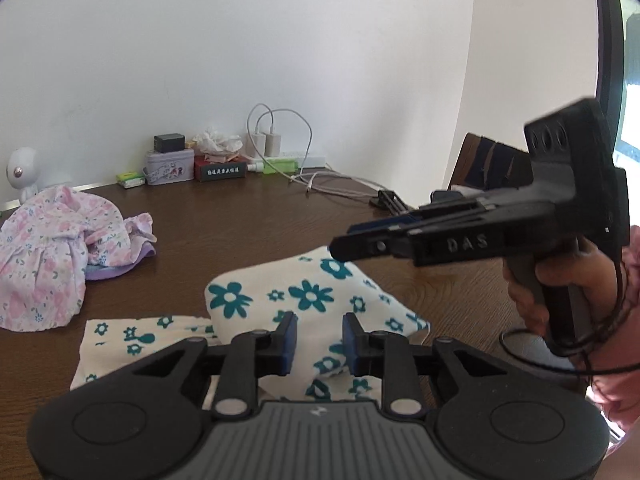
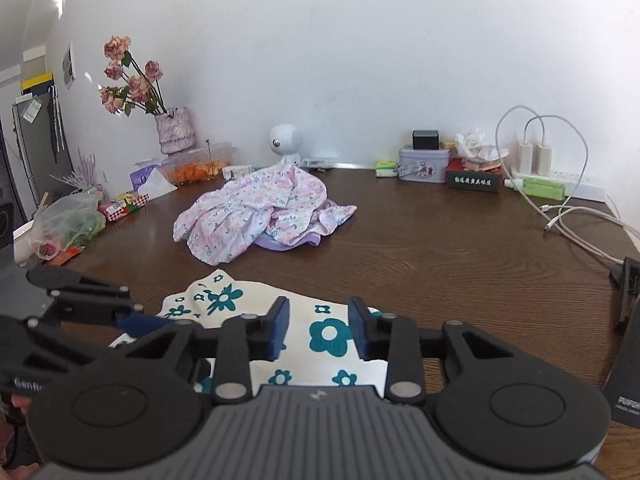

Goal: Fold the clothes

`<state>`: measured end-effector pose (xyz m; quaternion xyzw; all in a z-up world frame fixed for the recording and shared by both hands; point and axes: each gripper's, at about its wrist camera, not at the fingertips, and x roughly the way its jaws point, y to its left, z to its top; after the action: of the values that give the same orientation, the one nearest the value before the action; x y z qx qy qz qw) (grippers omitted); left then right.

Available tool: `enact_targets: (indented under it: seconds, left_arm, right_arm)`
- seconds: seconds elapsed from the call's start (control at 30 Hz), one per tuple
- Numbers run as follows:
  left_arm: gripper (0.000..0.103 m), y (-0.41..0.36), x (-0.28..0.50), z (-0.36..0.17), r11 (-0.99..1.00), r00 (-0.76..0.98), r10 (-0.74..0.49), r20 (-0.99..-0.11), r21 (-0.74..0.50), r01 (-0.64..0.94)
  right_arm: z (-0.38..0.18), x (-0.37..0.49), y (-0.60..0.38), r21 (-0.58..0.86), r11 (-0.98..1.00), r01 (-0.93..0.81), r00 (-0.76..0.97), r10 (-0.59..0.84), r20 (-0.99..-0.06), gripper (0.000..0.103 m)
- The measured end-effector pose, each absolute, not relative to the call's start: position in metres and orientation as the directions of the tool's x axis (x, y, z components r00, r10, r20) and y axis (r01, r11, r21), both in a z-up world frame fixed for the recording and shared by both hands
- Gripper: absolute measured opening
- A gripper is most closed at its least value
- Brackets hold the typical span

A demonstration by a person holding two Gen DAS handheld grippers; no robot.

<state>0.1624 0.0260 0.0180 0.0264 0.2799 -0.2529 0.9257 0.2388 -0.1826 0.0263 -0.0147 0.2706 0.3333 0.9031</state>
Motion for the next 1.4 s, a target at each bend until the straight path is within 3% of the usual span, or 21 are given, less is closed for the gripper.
enact_targets:
  seconds: [0.17, 0.43, 0.5, 0.57, 0.6, 0.63, 0.7, 0.77, 0.83, 1.17, 1.2, 1.23, 1.27, 1.33, 1.4]
  left_arm:
    - [0.019, 0.030, 0.163, -0.003, 0.885, 0.717, -0.437, -0.542, -0.117, 0.451]
    - [0.020, 0.035, 0.163, 0.007, 0.876, 0.716, -0.463, -0.523, -0.150, 0.458]
    - [0.029, 0.041, 0.164, 0.023, 0.869, 0.731, -0.486, -0.478, -0.182, 0.459]
    - [0.031, 0.048, 0.170, 0.036, 0.882, 0.767, -0.470, -0.437, -0.199, 0.427]
    - [0.031, 0.049, 0.177, 0.041, 0.886, 0.777, -0.463, -0.427, -0.201, 0.418]
    - [0.030, 0.049, 0.184, 0.042, 0.888, 0.777, -0.458, -0.431, -0.198, 0.414]
    - [0.030, 0.046, 0.201, 0.039, 0.893, 0.769, -0.448, -0.457, -0.187, 0.409]
    - [0.021, 0.041, 0.216, 0.028, 0.899, 0.747, -0.431, -0.506, -0.170, 0.404]
    - [0.021, 0.041, 0.224, 0.013, 0.904, 0.727, -0.419, -0.544, -0.171, 0.393]
    - [0.021, 0.048, 0.220, 0.008, 0.903, 0.735, -0.425, -0.528, -0.199, 0.380]
    - [0.023, 0.051, 0.217, 0.014, 0.902, 0.743, -0.430, -0.514, -0.211, 0.376]
    - [0.034, 0.054, 0.213, 0.020, 0.901, 0.754, -0.434, -0.493, -0.223, 0.372]
    - [0.054, 0.059, 0.206, 0.027, 0.903, 0.773, -0.430, -0.467, -0.229, 0.364]
    - [0.072, 0.069, 0.191, 0.041, 0.912, 0.815, -0.408, -0.411, -0.228, 0.342]
    - [0.081, 0.078, 0.175, 0.049, 0.918, 0.838, -0.393, -0.379, -0.218, 0.332]
  right_arm:
    - [-0.007, 0.254, -0.165, 0.136, 0.792, -0.595, 0.597, 0.549, -0.585, 0.028]
    - [-0.010, 0.240, -0.161, 0.088, 0.811, -0.578, 0.647, 0.522, -0.556, 0.029]
    - [0.003, 0.231, -0.173, 0.141, 0.807, -0.574, 0.660, 0.557, -0.504, 0.033]
    - [0.015, 0.218, -0.182, 0.166, 0.791, -0.589, 0.660, 0.589, -0.465, 0.043]
    - [0.019, 0.212, -0.185, 0.164, 0.785, -0.598, 0.658, 0.597, -0.458, 0.053]
    - [0.019, 0.206, -0.184, 0.146, 0.784, -0.603, 0.658, 0.592, -0.465, 0.054]
    - [0.018, 0.194, -0.184, 0.114, 0.783, -0.612, 0.655, 0.582, -0.482, 0.054]
    - [0.012, 0.191, -0.181, 0.111, 0.779, -0.617, 0.638, 0.577, -0.510, 0.053]
    - [0.003, 0.192, -0.178, 0.120, 0.779, -0.616, 0.625, 0.575, -0.528, 0.052]
    - [-0.013, 0.189, -0.174, 0.124, 0.785, -0.607, 0.619, 0.565, -0.545, 0.053]
    - [-0.010, 0.188, -0.177, 0.133, 0.782, -0.608, 0.621, 0.574, -0.535, 0.054]
    - [-0.005, 0.187, -0.183, 0.158, 0.779, -0.607, 0.624, 0.590, -0.512, 0.059]
    - [0.001, 0.187, -0.189, 0.183, 0.775, -0.605, 0.628, 0.606, -0.489, 0.062]
    - [0.012, 0.185, -0.205, 0.227, 0.773, -0.592, 0.642, 0.623, -0.447, 0.088]
    - [0.022, 0.184, -0.222, 0.267, 0.775, -0.573, 0.661, 0.630, -0.408, 0.098]
